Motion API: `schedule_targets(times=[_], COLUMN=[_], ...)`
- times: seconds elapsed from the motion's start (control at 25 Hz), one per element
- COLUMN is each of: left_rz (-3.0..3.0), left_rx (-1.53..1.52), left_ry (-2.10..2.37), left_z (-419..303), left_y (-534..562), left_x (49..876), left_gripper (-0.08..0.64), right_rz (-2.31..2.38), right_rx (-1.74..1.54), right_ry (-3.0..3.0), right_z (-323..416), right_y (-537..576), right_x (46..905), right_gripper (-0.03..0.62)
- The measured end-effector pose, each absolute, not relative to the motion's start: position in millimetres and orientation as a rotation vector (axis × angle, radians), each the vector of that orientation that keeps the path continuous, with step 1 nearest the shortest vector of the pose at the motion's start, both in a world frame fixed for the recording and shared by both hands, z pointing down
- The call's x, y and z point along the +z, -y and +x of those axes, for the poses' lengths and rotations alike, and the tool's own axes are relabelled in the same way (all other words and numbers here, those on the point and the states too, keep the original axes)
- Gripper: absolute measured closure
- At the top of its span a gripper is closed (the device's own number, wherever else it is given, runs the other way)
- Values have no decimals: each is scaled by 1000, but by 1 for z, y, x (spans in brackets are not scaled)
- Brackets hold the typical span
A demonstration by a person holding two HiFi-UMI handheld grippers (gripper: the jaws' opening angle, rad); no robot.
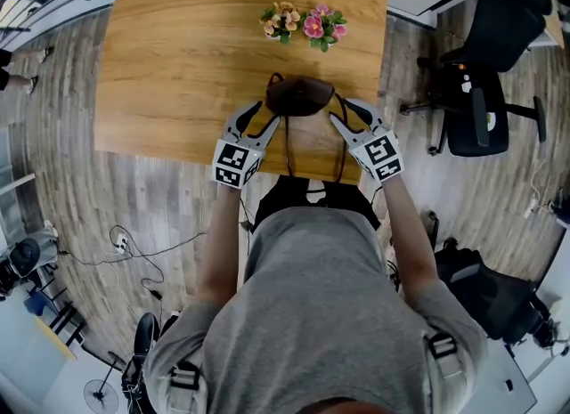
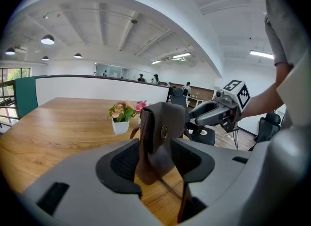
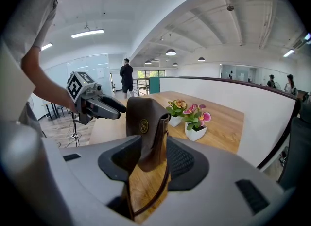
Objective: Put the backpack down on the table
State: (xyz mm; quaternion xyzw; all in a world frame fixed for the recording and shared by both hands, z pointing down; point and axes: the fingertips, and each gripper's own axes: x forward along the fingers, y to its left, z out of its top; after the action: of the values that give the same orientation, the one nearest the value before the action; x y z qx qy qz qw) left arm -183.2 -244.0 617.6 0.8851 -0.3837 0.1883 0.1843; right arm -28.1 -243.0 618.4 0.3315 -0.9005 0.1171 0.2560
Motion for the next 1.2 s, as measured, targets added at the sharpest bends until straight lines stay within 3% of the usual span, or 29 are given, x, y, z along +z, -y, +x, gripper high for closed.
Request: schedule_targets(times=[0.6,0.92,1.2], left_rz=[2476,2471,2479], left_rx=[548,518,538], left_ry=[1199,1278,1256], left_z=[-180,-174,-160], left_y=[207,187,163], left_x=[594,577,573], left_gripper=[358,460,529], right_rz=[814,794,786], right_rx=[284,281,265], right_ry=[2506,2524,2543], right_z=[-15,-6,2], right_y=[209,193,181], right_x=[597,591,584], right_gripper=[529,584,589])
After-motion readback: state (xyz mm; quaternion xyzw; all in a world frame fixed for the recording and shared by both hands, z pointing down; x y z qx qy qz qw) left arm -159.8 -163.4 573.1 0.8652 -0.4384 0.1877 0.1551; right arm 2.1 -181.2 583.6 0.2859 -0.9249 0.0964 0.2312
